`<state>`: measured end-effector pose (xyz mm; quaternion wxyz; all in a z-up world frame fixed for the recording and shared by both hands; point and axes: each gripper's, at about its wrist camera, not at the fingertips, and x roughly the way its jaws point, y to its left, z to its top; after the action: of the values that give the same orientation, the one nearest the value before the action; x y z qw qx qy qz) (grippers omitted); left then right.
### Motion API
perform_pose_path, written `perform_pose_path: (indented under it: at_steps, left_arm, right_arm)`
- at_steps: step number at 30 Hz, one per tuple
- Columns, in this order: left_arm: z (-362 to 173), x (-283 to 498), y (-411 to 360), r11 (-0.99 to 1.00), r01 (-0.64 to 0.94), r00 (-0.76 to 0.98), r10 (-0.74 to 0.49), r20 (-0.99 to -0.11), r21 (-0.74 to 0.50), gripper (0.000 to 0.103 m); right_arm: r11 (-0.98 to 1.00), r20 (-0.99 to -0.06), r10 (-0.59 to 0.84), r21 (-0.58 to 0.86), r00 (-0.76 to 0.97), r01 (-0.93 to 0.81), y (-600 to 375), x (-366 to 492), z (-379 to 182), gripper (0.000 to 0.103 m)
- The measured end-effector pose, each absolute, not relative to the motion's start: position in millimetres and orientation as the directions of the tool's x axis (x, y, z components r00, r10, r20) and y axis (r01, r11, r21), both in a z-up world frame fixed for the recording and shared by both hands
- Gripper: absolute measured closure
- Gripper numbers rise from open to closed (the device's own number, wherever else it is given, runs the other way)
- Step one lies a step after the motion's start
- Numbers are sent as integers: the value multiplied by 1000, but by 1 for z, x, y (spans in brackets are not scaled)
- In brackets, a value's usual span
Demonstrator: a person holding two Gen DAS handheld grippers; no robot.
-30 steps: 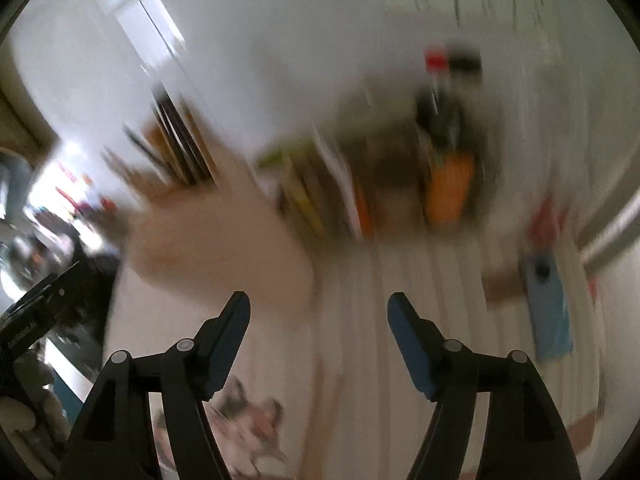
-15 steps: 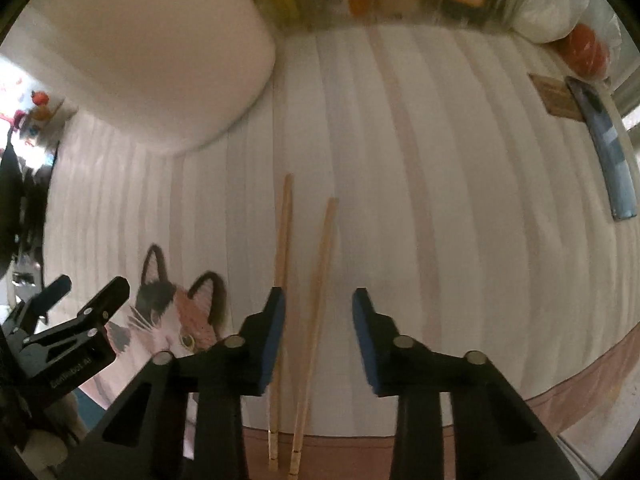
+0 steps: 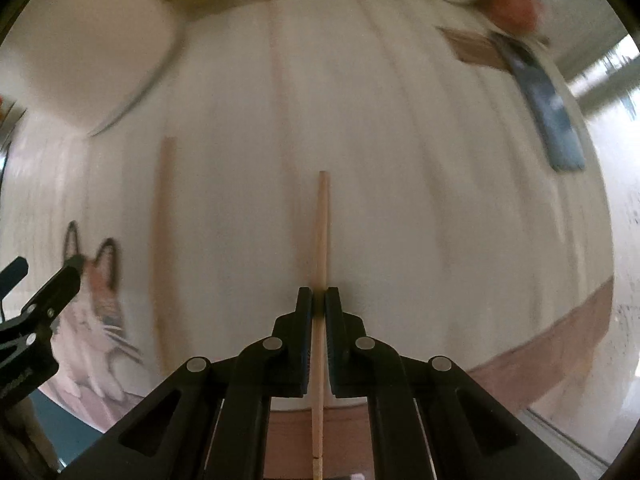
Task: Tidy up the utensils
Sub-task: 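Move both grippers back to the row and grasp light wooden chopsticks, then hold the light wooden chopsticks in both grippers and lift them off the mat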
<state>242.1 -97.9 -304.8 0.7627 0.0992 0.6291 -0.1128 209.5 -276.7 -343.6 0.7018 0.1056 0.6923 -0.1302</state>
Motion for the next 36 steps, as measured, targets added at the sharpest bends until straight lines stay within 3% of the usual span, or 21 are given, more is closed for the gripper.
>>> perform_pose_path:
  at_steps: [5, 9, 13, 14, 15, 18, 36]
  left_arm:
    - [-310, 236, -141, 939, 343, 159, -55, -986, 3, 3]
    - [-322, 231, -168, 924, 380, 134, -29, -991, 24, 38]
    - [-324, 227, -179, 928, 372, 139, -22, -990, 31, 59]
    - [-323, 227, -180, 930, 367, 137, -30, -990, 22, 65]
    - [-322, 226, -181, 932, 362, 137, -36, -990, 16, 79]
    - [-321, 225, -182, 937, 350, 144, -29, -989, 23, 97]
    - [-314, 224, -60, 981, 177, 133, 55, -990, 79, 98]
  right_arm:
    - [927, -1000, -7, -2, 13, 375, -316, 194, -347, 97]
    - [914, -997, 62, 74, 43, 400, -341, 189, -349, 97]
    - [911, -993, 102, 119, 65, 396, -360, 187, -349, 97]
    - [912, -992, 106, 123, 66, 391, -364, 187, -349, 97]
    - [914, -992, 110, 128, 67, 385, -366, 186, -350, 97]
    - [918, -991, 112, 131, 71, 374, -365, 175, -347, 96]
    - [951, -981, 183, 194, 69, 239, -290, 189, -347, 97]
